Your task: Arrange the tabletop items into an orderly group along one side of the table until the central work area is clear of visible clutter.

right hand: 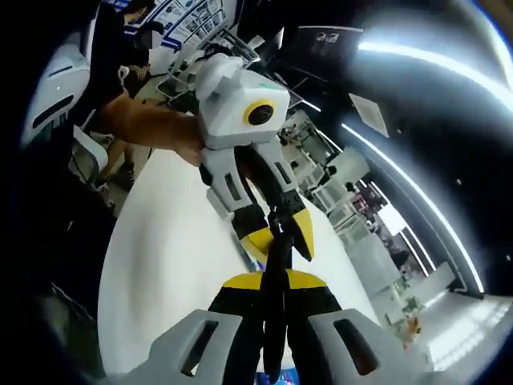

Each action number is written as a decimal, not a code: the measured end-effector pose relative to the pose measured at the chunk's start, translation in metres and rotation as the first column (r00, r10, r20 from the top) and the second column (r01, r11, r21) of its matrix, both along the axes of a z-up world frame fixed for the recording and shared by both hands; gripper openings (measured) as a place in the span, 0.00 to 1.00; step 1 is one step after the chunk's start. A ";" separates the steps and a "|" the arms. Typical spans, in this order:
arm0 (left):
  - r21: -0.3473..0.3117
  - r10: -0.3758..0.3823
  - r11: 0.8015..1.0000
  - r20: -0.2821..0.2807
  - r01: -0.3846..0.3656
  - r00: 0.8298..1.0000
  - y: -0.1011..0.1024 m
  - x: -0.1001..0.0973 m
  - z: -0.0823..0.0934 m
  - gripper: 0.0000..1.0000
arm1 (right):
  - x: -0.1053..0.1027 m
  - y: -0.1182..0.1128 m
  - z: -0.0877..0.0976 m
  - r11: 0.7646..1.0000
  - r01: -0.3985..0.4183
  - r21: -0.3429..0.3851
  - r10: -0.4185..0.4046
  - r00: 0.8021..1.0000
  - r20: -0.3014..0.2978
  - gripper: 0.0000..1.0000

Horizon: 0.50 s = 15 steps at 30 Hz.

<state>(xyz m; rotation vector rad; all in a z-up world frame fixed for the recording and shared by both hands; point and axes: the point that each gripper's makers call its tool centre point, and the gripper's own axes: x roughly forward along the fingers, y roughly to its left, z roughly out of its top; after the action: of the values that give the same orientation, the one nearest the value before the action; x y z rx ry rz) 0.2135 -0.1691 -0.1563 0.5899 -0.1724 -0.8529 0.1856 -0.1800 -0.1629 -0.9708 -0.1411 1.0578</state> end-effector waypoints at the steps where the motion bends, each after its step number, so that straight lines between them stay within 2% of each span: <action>1: 0.002 -0.001 1.000 -0.002 0.001 1.000 0.000 0.000 -0.001 0.15 | -0.001 0.000 -0.001 1.000 0.001 -0.002 -0.001 1.000 0.000 0.04; 9: -0.001 -0.023 1.000 -0.012 0.023 1.000 -0.010 -0.008 -0.005 0.15 | -0.011 -0.009 -0.006 1.000 0.009 -0.009 -0.009 1.000 -0.004 0.04; 15: -0.007 -0.054 0.999 -0.025 0.054 0.998 -0.026 -0.015 -0.014 0.15 | -0.018 -0.023 -0.013 1.000 0.027 -0.005 -0.027 0.999 -0.018 0.04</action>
<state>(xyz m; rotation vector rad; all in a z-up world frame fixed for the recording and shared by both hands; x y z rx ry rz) 0.1983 -0.1955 -0.1701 0.5707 -0.1682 -0.9115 0.1677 -0.2034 -0.1762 -0.9645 -0.1102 1.0423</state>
